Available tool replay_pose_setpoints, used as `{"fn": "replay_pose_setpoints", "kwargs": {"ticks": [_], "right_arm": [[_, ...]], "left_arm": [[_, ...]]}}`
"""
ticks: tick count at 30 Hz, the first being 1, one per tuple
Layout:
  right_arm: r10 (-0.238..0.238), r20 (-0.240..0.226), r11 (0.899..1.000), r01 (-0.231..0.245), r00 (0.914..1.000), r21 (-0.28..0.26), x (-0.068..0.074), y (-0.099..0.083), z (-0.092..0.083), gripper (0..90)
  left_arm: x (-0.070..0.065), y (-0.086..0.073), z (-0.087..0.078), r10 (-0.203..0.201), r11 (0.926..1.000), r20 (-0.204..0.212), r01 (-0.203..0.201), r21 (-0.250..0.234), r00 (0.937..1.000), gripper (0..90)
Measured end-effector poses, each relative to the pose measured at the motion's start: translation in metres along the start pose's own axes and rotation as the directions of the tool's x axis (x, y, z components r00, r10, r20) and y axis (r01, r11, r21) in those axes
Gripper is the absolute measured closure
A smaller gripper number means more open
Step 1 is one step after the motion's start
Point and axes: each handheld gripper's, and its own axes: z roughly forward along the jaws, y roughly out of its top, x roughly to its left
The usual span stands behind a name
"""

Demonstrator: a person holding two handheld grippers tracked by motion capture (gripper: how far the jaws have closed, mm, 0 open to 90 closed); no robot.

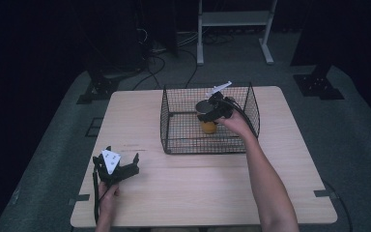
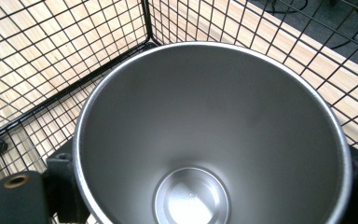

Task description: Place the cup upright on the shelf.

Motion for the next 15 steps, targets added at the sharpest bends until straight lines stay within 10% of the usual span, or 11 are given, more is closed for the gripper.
{"fn": "replay_pose_setpoints", "kwargs": {"ticks": [15], "right_arm": [[-0.003, -0.037, 1.0, 0.002, 0.9993, -0.015, 0.0029, 0.0008, -0.0032, 1.5]], "left_arm": [[0.0, 0.0, 0.0001, 0.0, 1.0, 0.0, 0.0, 0.0, 1.0, 0.0]]}}
